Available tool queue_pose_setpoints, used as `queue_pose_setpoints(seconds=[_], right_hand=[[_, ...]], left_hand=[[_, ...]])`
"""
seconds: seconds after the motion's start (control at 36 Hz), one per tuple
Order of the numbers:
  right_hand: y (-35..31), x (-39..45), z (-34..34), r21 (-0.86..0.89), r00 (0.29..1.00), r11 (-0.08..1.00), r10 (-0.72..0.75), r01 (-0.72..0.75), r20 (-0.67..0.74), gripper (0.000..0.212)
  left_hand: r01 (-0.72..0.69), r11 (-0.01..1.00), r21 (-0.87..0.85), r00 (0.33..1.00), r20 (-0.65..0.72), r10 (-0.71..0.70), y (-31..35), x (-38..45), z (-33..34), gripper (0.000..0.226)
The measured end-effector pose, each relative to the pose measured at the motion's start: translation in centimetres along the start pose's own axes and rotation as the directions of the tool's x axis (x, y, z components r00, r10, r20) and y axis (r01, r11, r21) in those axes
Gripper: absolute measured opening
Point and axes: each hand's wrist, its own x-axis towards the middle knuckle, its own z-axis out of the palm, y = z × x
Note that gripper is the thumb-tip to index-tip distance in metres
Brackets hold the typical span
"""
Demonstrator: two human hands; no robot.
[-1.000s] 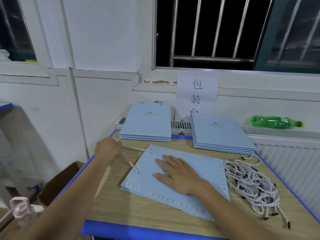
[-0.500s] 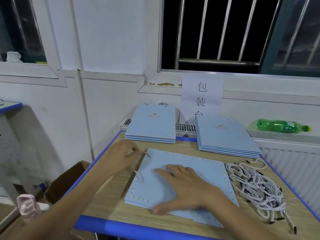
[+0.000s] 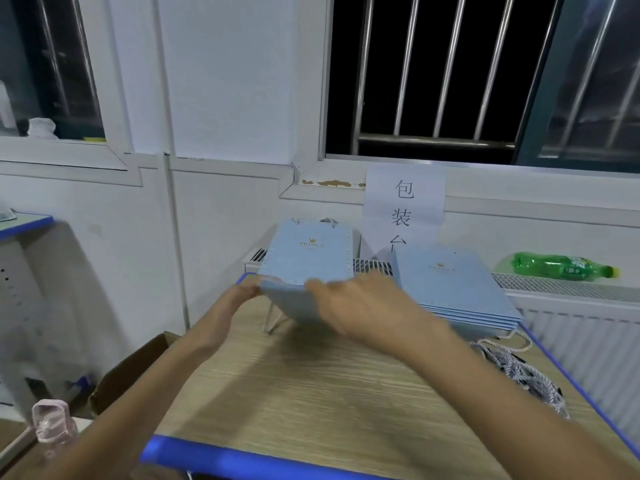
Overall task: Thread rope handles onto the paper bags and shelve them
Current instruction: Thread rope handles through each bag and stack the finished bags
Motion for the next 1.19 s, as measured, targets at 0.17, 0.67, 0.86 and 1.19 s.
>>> queue_pose_setpoints(seconds=[0.17, 0.67, 0.86, 1.19], right_hand=[[5.4, 2.1, -4.6, 0.295, 0.948, 0.913, 0.313, -0.282, -0.062, 0.030], [5.4, -6.9, 13.3, 0.656, 0.525, 0.039, 0.635, -0.754, 0.567, 0.018], [3.9, -7.9, 15.2, 0.561, 0.586, 0.304, 0.685, -0.770, 0.434, 0.019], [4.2, -8.2, 15.8, 0.449, 0.659, 0.488, 0.619, -0.749, 0.427, 0.028]], left_hand=[[-0.201, 0.979, 0.010, 0.979, -0.013, 0.201, 4.6, 1.8, 0.8, 0.061], [0.499, 0.846, -0.187, 0.850, -0.086, -0.520, -1.5, 6.6, 5.2, 0.056], [0.208, 0.771, 0.602, 0.976, -0.173, -0.129, -3.0, 4.5, 8.7, 0.018], [-0.029, 0.427, 0.904, 0.992, -0.028, 0.127, -5.7, 3.8, 8.0, 0.036]])
